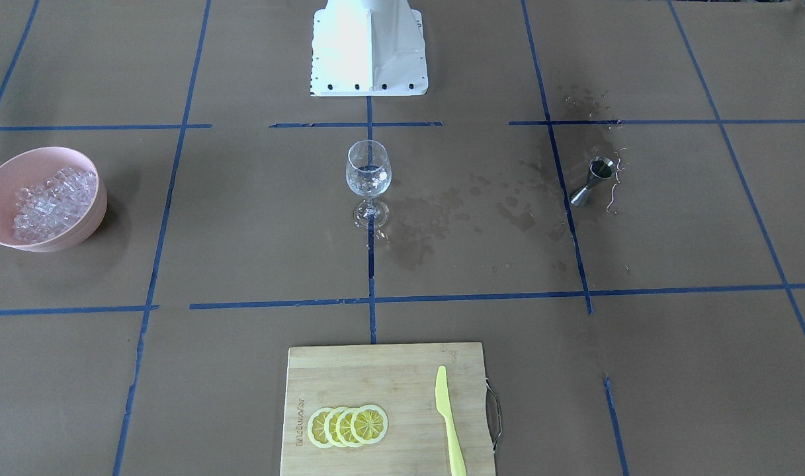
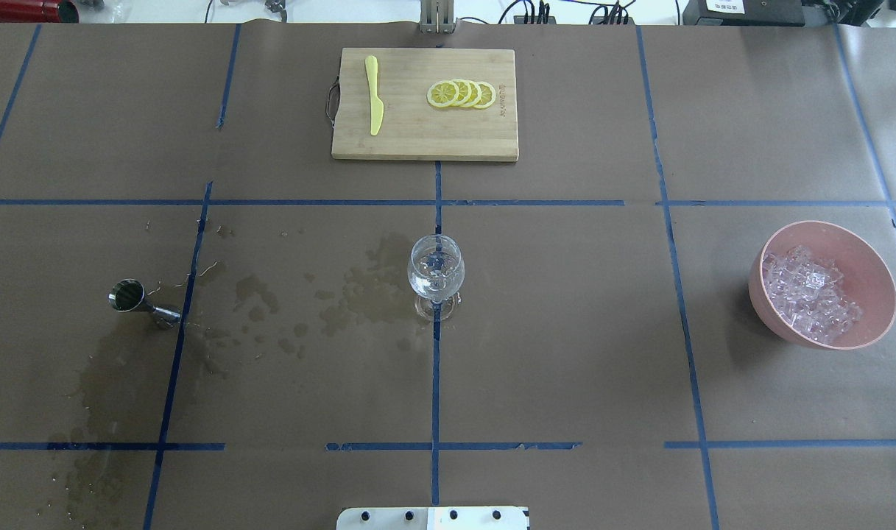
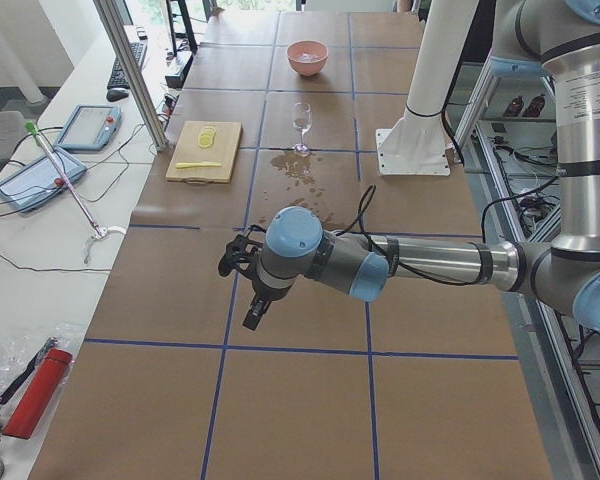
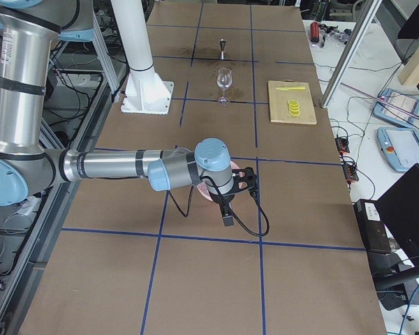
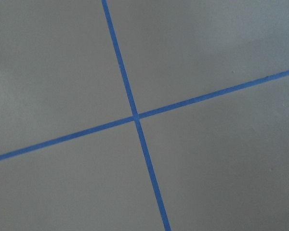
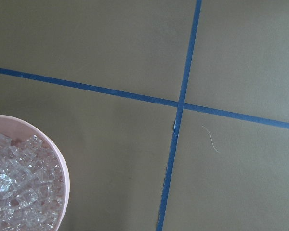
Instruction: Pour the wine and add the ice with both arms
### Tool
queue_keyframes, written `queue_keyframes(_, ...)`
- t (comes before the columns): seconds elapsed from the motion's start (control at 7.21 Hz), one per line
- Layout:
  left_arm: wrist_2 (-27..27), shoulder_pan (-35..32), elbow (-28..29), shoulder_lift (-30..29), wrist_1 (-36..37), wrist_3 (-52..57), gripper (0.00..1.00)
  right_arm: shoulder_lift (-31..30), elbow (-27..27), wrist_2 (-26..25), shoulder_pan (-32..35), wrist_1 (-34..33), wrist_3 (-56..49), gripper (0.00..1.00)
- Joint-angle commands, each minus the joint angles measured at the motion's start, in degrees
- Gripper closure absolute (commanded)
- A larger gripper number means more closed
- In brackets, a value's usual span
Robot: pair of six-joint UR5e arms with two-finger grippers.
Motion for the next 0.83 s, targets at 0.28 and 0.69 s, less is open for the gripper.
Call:
queue_keyframes(0.28, -3.65, 0.08, 2.17, -0.95, -22.41, -4.92, 0.0, 0.96, 0.26, 0.25, -0.24, 2.88, 0.01, 0.0)
queue_keyframes(0.69, 2.53, 8.83, 1.63, -1.13, -37.0, -25.04, 0.0, 0.96, -0.01, 0.52, -1.55, 6.58, 0.27, 0.0)
